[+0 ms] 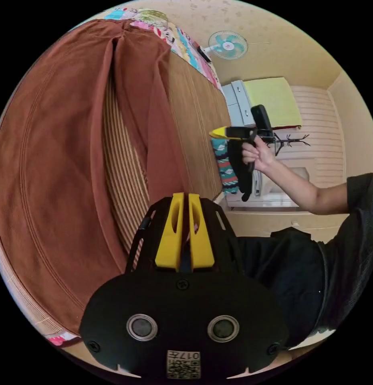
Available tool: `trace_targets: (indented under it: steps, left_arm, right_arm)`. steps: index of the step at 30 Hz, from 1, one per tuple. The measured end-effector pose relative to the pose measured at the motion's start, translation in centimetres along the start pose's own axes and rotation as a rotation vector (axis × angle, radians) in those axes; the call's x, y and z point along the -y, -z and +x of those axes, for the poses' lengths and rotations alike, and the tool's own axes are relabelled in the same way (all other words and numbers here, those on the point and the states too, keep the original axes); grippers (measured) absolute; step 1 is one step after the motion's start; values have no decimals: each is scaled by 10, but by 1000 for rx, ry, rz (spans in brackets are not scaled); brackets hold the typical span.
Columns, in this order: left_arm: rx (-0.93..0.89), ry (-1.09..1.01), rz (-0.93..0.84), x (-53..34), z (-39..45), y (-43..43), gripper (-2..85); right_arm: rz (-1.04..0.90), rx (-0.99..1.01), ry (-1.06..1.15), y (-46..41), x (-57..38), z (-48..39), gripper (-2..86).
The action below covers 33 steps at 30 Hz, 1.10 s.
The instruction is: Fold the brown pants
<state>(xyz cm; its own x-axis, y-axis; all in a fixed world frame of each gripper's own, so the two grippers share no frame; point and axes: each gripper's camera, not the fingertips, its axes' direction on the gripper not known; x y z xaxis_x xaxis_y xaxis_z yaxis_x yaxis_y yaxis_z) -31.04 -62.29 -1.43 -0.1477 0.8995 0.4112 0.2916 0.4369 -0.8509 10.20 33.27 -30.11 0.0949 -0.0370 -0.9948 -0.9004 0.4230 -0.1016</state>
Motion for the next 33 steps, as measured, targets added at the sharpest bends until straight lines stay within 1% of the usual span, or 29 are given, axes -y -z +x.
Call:
trace_targets:
  steps: [1,2,3,5,7,9,10,12,15,17,18,19,20,21,22,23,24,25,26,27,29,30,31,32,33]
  left_arm:
    - [-79,-33,32,-5,14,2,-2]
    - [-102,-41,49,-8,21,2,-3]
    - [-126,-35,78,-11,30,2,-3]
    - [-144,-10,97,-11,39,-3,-4]
    - [-180,2,94,-9,47,-10,-4]
    - [-200,8,87,-7,50,-12,-4]
    - [-203,12,86,-7,51,-12,-4]
    - [-199,18,87,-7,50,-10,-5]
    - [-214,31,112,-10,44,-1,-6]
    - [-258,55,138,-15,35,6,-5]
    - [-300,84,173,-22,28,14,-6]
    - [-339,112,218,-32,21,25,-6]
    - [-355,126,241,-38,18,32,-6]
    - [-370,162,284,-52,12,45,-6]
    - [-363,209,326,-69,8,59,-6]
    - [-353,235,346,-79,6,66,-6]
    - [-325,296,390,-97,2,82,-6]
    - [-297,352,435,-115,-2,97,-5]
    - [-283,375,459,-123,-4,106,-5]
    - [-251,418,510,-139,-7,123,-4]
    - [-149,481,579,-158,-13,148,-4]
    - [-46,519,600,-167,-16,161,-3]
    - [71,574,585,-173,-23,170,-3]
    - [130,609,562,-174,-28,173,-4]
    - [238,661,498,-173,-38,176,-4]
  right_arm:
    - [95,33,3,20,28,6,101]
    - [194,84,-1,36,56,15,122]
    - [246,119,-13,44,70,22,128]
    - [440,287,-144,58,124,64,147]
    - [513,365,-219,57,162,90,159]
    - [566,356,-284,56,196,105,164]
    - [587,320,-304,55,217,107,163]
    - [569,247,-302,50,249,101,153]
    - [462,33,-302,36,296,74,95]
    - [433,-303,-306,27,316,23,44]
    - [436,-389,-282,24,320,4,41]
    - [443,-566,-207,15,326,-42,35]
    - [441,-731,-72,-2,332,-95,31]
    - [440,-795,10,-12,334,-122,30]
    - [447,-874,173,-34,335,-173,27]
    - [470,-887,289,-53,335,-218,26]
    - [479,-865,334,-61,337,-238,25]
    - [489,-791,385,-78,344,-272,25]
    - [486,-706,398,-97,356,-298,25]
    - [481,-666,394,-107,363,-308,25]
    - [412,-541,373,-160,400,-336,26]
    - [379,-519,376,-175,410,-339,27]
    - [307,-500,384,-204,427,-341,28]
    - [268,-523,366,-227,434,-338,29]
    - [260,-538,340,-235,435,-335,30]
